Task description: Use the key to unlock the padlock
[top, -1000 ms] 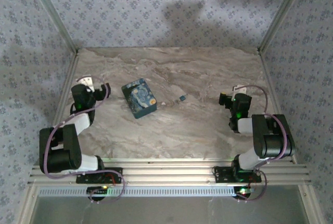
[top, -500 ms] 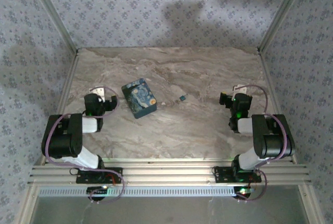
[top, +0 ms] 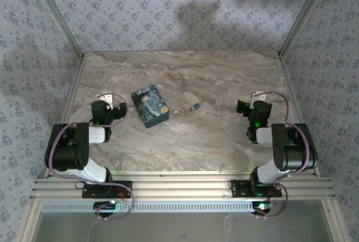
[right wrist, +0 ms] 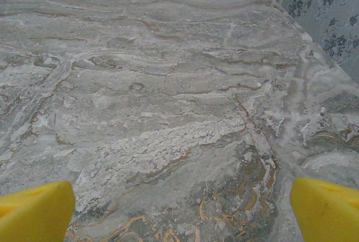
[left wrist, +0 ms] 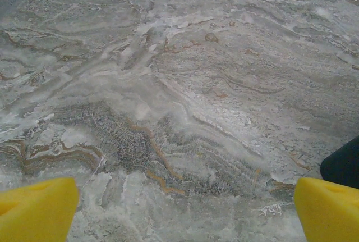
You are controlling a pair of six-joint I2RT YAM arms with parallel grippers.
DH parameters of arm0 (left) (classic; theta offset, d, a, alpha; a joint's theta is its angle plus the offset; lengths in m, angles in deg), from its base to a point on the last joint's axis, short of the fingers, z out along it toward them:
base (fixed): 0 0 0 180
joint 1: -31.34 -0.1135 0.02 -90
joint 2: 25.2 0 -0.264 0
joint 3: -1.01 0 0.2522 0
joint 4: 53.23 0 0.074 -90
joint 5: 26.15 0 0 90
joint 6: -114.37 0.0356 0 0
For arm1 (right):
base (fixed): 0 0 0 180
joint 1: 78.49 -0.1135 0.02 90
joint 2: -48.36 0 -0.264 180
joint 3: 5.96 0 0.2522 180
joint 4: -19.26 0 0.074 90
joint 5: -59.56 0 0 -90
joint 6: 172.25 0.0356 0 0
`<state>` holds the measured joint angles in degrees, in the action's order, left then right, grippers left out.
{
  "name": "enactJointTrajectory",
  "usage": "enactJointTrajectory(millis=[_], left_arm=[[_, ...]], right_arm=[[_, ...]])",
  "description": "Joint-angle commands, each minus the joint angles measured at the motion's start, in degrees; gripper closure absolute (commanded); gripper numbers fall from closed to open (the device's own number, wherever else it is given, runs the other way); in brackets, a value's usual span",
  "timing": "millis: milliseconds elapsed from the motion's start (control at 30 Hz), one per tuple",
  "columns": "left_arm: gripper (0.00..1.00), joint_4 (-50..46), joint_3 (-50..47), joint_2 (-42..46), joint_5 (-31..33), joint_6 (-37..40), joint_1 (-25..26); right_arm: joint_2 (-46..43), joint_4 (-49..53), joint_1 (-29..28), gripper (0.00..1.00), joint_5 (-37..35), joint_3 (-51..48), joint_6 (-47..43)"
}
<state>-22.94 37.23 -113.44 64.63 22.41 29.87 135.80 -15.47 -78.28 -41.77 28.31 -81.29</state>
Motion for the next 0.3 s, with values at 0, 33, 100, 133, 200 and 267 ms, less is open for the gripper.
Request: enactJointTrajectory(millis=[0, 33, 100, 133, 200, 267], left_arm=[[0.02, 2.27, 1.4, 0.36, 0.37, 0.64, 0.18], [0.02, 2.27, 1.43, 0.36, 0.37, 0.64, 0.17], [0.02, 2.27, 1.36, 0.33, 0.38, 0.64, 0.22], [0.02, 2.27, 1.34, 0.36, 0.37, 0.65, 0.19], [0.02, 2.28, 1.36, 0.35, 0.41, 0.64, 0.16], [0.02, 2.27, 1.38, 0.36, 0.39, 0.67, 0.17]], right_arm=[[0.01, -1.43, -0.25, 0.0, -1.15, 0.57, -0.77], [0.09, -1.35, -0.26, 0.0, -1.15, 0.58, -0.77], [0.1, -1.34, -0.29, 0.0, -1.15, 0.51, -0.75], [0.1, -1.26, -0.21, 0.0, -0.93, 0.57, -0.69], [0.01, -1.29, -0.12, 0.0, -0.8, 0.58, -0.66], [-0.08, -1.34, -0.19, 0.0, -0.88, 0.43, -0.69]])
